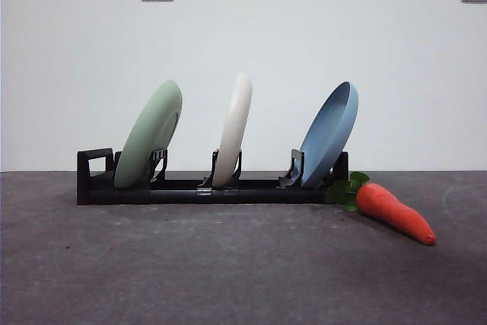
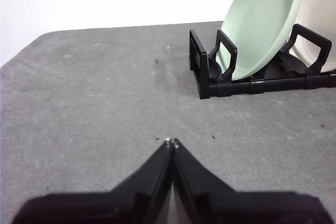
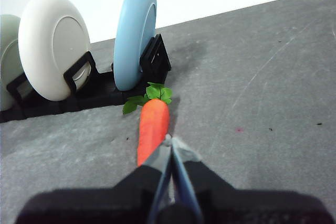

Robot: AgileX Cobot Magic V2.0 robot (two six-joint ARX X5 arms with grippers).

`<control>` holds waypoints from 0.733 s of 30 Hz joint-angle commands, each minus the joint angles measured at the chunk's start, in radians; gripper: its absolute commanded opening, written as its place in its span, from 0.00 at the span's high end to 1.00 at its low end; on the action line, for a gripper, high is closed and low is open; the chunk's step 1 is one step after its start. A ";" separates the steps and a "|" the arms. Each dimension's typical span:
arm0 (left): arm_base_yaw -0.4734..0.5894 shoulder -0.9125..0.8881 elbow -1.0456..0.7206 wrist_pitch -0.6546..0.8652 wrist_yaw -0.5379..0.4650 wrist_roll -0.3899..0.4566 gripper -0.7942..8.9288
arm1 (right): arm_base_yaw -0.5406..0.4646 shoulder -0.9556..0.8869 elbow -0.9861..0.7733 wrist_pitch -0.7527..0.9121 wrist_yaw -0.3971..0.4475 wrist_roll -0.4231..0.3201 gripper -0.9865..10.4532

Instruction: Take the green plate from the plate rack,put the plate on the table,take the carrot from the table,put the carrot in the plate

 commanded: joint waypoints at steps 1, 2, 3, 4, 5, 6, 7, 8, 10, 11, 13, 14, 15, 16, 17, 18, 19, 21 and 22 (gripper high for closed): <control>0.003 -0.003 -0.013 0.005 0.001 -0.007 0.92 | 0.000 -0.003 -0.012 -0.006 0.005 0.009 0.91; 0.003 -0.003 -0.013 0.005 0.002 -0.007 0.92 | 0.000 -0.003 -0.012 -0.005 0.003 0.010 0.91; 0.003 -0.003 -0.013 0.005 0.003 -0.007 0.92 | 0.000 -0.003 -0.012 -0.001 0.003 0.009 0.91; 0.003 -0.003 -0.013 0.005 0.005 -0.007 0.92 | 0.000 -0.003 -0.012 0.005 0.002 0.010 0.91; 0.003 -0.003 -0.013 0.005 0.005 -0.007 0.92 | 0.000 -0.003 -0.012 0.008 0.002 0.010 0.91; 0.003 -0.003 -0.013 0.005 0.005 -0.007 0.92 | 0.000 -0.003 -0.012 0.006 0.002 0.010 0.91; 0.003 -0.003 -0.013 0.005 0.005 -0.008 0.92 | 0.000 -0.003 -0.012 0.002 0.002 0.010 0.91; 0.002 -0.003 -0.013 0.005 0.006 -0.011 0.92 | 0.000 -0.003 -0.012 0.001 0.002 0.010 0.91; 0.002 -0.003 -0.013 0.005 0.010 -0.034 0.92 | 0.000 -0.003 -0.012 0.005 0.001 0.021 0.91; 0.002 -0.003 -0.013 0.005 0.016 -0.059 0.92 | 0.000 -0.003 -0.012 0.005 -0.006 0.033 0.91; 0.002 -0.003 -0.013 0.008 0.039 -0.095 0.92 | 0.000 -0.003 -0.012 0.020 -0.004 0.045 0.91; 0.002 -0.003 -0.011 0.012 0.058 -0.107 0.92 | 0.000 -0.003 -0.010 0.032 -0.005 0.051 0.92; 0.002 -0.003 -0.009 0.014 0.075 -0.122 0.92 | 0.000 -0.003 -0.005 0.036 -0.004 0.072 0.92; 0.002 -0.003 -0.003 0.013 0.088 -0.136 0.93 | 0.000 -0.003 0.004 0.035 -0.005 0.083 0.92; 0.002 -0.003 0.006 0.010 0.101 -0.151 0.93 | 0.000 -0.001 0.017 0.035 -0.004 0.094 0.92; 0.002 -0.003 0.016 0.008 0.113 -0.166 0.93 | 0.000 0.003 0.029 0.035 -0.004 0.098 0.92; 0.002 -0.003 0.032 0.002 0.115 -0.184 0.93 | 0.000 0.009 0.046 0.035 -0.004 0.099 0.92; 0.002 -0.003 0.075 -0.020 0.124 -0.218 0.93 | 0.000 0.027 0.084 0.032 -0.004 0.099 0.92; 0.002 -0.003 0.097 -0.029 0.133 -0.226 0.93 | 0.000 0.038 0.104 0.026 -0.004 0.099 0.92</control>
